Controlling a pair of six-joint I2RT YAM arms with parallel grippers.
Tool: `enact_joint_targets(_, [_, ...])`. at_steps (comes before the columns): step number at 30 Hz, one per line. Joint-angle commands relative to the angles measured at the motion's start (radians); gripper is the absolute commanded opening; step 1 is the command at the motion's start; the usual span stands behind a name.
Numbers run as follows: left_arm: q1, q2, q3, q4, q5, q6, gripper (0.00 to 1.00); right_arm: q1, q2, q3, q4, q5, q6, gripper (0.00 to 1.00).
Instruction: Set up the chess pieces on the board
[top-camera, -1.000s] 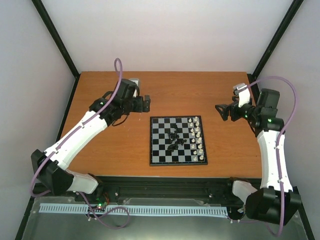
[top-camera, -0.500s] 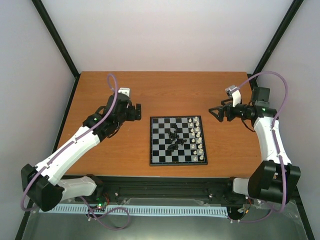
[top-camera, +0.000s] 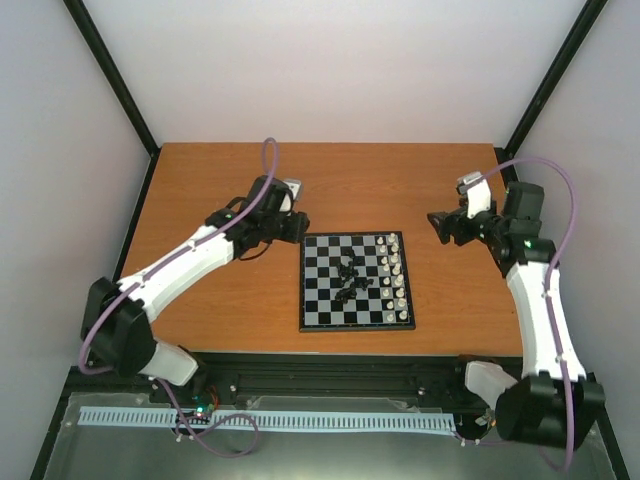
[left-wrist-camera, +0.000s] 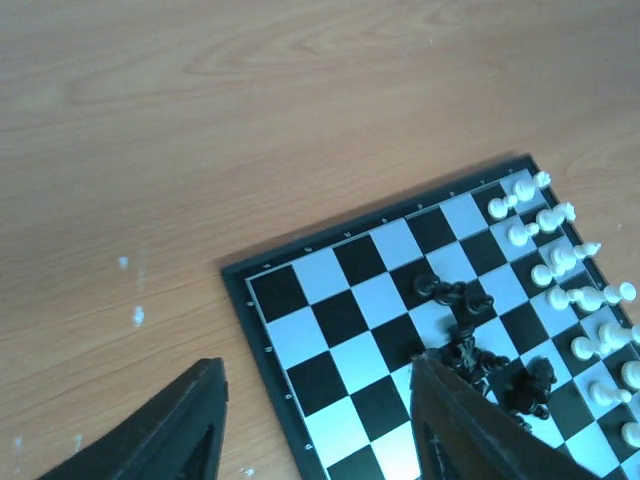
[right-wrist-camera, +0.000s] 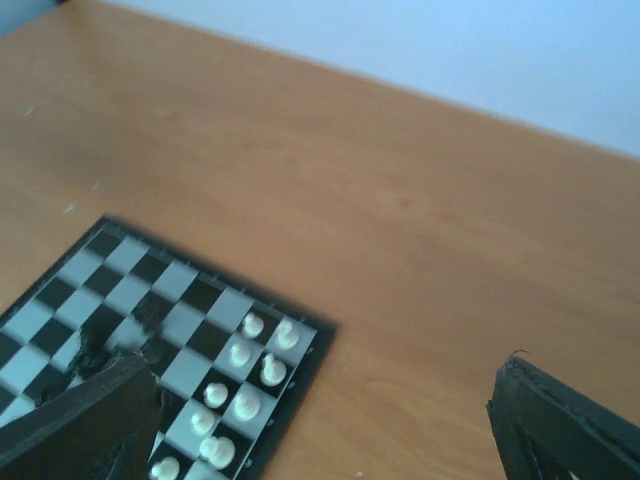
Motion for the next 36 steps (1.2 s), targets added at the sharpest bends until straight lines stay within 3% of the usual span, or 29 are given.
enact_joint_targets(1, [-0.040, 0.124, 0.066, 0.008, 0.121, -0.027, 0.46, -0.001, 0.099, 0.037, -0.179, -0.141, 0.027, 0.83])
enact_joint_targets(4, [-0.084, 0.190, 0.096, 0.008, 0.090, -0.021, 0.41, -0.001, 0.041, -0.018, -0.152, -0.081, 0.026, 0.69])
enact_joint_targets(9, [-0.119, 0.300, 0.154, 0.002, 0.064, 0.001, 0.37, 0.000, -0.071, -0.125, -0.129, -0.139, -0.068, 0.60])
enact_joint_targets(13, [-0.121, 0.375, 0.198, 0.013, 0.064, 0.009, 0.32, -0.001, -0.062, -0.124, -0.135, -0.157, -0.075, 0.56])
enact_joint_targets(23, [-0.120, 0.542, 0.335, 0.018, 0.109, 0.028, 0.30, 0.000, -0.029, -0.135, -0.133, -0.163, -0.095, 0.55])
enact_joint_targets(36, [-0.122, 0.654, 0.404, 0.018, 0.167, 0.021, 0.30, 0.000, 0.021, -0.131, -0.143, -0.163, -0.116, 0.55])
